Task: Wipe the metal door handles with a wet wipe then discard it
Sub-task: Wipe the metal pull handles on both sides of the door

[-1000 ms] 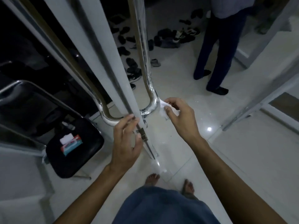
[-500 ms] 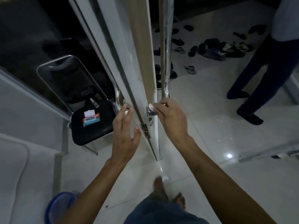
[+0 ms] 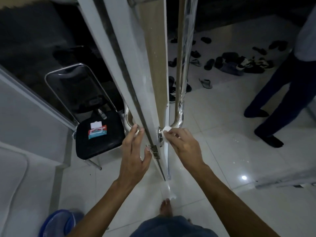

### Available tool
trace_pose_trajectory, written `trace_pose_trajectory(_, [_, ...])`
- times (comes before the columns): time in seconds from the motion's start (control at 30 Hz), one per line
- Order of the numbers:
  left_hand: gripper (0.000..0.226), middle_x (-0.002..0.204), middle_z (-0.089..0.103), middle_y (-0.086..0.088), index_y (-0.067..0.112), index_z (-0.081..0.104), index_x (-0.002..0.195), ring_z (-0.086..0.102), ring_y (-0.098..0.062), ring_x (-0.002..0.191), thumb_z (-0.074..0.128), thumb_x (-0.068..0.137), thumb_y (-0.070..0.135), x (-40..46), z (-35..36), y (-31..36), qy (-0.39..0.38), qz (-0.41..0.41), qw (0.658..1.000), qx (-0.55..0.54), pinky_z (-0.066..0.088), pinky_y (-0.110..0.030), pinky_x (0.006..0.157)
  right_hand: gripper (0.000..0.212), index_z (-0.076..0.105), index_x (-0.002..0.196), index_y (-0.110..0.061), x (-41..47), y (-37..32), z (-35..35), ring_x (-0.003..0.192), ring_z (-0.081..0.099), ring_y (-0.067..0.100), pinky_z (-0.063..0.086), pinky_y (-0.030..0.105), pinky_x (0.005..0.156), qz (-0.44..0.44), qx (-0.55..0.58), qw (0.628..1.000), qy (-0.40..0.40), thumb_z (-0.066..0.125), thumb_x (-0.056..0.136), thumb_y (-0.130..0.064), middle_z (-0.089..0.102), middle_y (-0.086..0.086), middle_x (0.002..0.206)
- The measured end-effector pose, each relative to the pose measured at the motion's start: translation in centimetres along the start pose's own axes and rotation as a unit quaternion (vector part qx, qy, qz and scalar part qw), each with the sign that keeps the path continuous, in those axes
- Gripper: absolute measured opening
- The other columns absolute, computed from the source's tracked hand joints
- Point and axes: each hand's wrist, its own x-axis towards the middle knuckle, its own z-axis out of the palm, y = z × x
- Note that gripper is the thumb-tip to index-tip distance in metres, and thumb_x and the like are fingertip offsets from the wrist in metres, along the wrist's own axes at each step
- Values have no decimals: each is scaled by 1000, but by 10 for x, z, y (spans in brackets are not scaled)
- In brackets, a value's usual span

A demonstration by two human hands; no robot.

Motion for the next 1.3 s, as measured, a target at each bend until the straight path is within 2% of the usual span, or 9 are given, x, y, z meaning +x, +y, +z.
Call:
trace_pose_trajectory(0.2, [56,148,27,-14,7,30,143,20,-12,146,50,91,12,-1,1,-2,4,7,1000,-8,25,-33,118,27,72,111,-13,3,37,-6,87,60,25,51,33,60,68,31,994,80,73,84,-9,68,7,105])
trace_pose_trajectory(0.3, [58,149,25,-13,7,30,144,22,-15,145,52,91,12,-3,3,0,1,-13,1000,-16,34,-43,114,35,71,112,-14,3,29,-6,87,60,25,53,33,57,18,6,999,46,78,79,-8,68,8,106])
trace_pose_trajectory(0.4, [57,149,26,-13,6,31,143,19,-10,146,52,90,14,-4,5,7,15,-36,999,4,27,-35,118,42,71,112,-14,1,26,-8,84,60,23,51,28,54,-58,4,998,-6,84,72,-9,68,7,105])
trace_pose_trajectory(0.63, [56,151,26,-15,2,32,142,19,-13,146,49,90,15,-3,7,34,41,-94,994,34,23,-34,119,31,72,113,-13,20,60,-19,91,57,26,52,35,60,18,75,997,10,73,83,-5,65,8,106])
trace_pose_trajectory(0.77, [59,154,25,-8,1,34,144,23,-19,145,48,89,20,0,14,57,67,-180,981,25,32,-47,114,44,70,111,-15,22,54,-18,90,55,22,52,32,51,-96,72,992,-46,82,71,-1,65,4,104])
trace_pose_trajectory(0.87, [64,156,24,-4,2,32,146,21,-15,146,46,88,26,2,22,75,86,-231,969,28,29,-45,115,45,70,112,-17,28,63,-16,90,52,18,49,28,51,-158,89,981,-70,82,72,-3,66,1,104])
trace_pose_trajectory(0.97, [65,156,21,4,7,29,148,23,-16,145,46,89,29,5,26,85,97,-264,959,35,33,-50,113,35,71,112,-17,37,86,-20,87,55,23,50,30,52,-157,117,978,-69,76,79,-5,67,2,105])
trace_pose_trajectory(1.1, [60,154,29,1,14,34,147,27,-13,144,48,89,22,5,27,91,115,-300,945,65,27,-36,118,35,70,114,-18,46,90,-22,87,55,25,52,37,53,-118,143,980,-73,71,82,-3,64,1,108])
trace_pose_trajectory(1.3, [64,150,36,-2,24,28,148,39,-24,137,47,88,32,5,31,94,112,-325,939,25,42,-54,105,41,71,110,-20,42,67,-24,90,51,18,49,25,51,-195,179,957,-114,78,74,-1,65,-4,105])
